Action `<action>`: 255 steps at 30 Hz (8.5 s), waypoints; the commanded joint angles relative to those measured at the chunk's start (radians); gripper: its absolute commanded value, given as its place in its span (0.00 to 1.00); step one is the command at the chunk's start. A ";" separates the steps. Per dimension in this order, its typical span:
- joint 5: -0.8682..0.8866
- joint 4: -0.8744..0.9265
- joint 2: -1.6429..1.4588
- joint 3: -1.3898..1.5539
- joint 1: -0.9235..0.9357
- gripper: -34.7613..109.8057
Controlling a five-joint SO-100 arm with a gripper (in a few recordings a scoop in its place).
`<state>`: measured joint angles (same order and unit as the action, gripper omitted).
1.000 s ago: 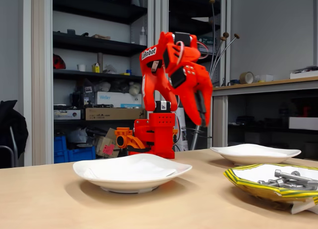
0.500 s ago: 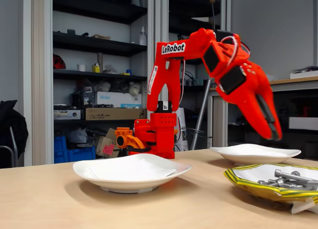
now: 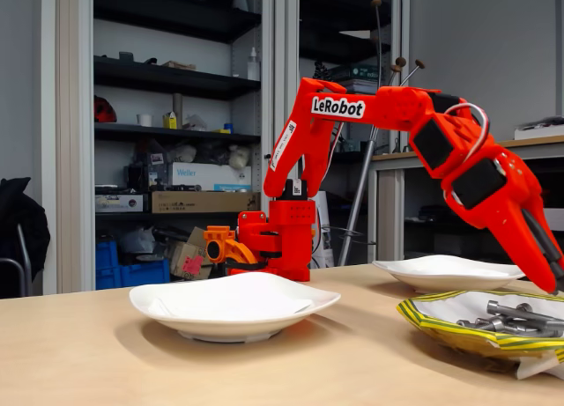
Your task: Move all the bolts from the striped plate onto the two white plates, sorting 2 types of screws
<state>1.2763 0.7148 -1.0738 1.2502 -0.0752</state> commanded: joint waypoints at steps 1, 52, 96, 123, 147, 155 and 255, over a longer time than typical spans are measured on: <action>0.031 -0.026 -0.046 0.025 -0.038 0.36; -0.101 0.370 -0.052 -0.130 0.061 0.24; -0.572 0.393 -0.425 0.265 0.239 0.34; -0.291 0.081 -0.193 0.319 -0.025 0.33; -0.305 0.518 -0.104 -0.081 0.051 0.24; -0.373 0.650 -0.133 -0.196 0.115 0.24; -0.831 0.368 0.186 -0.264 0.052 0.34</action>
<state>0.4541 1.0400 -0.9035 1.0615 -0.0337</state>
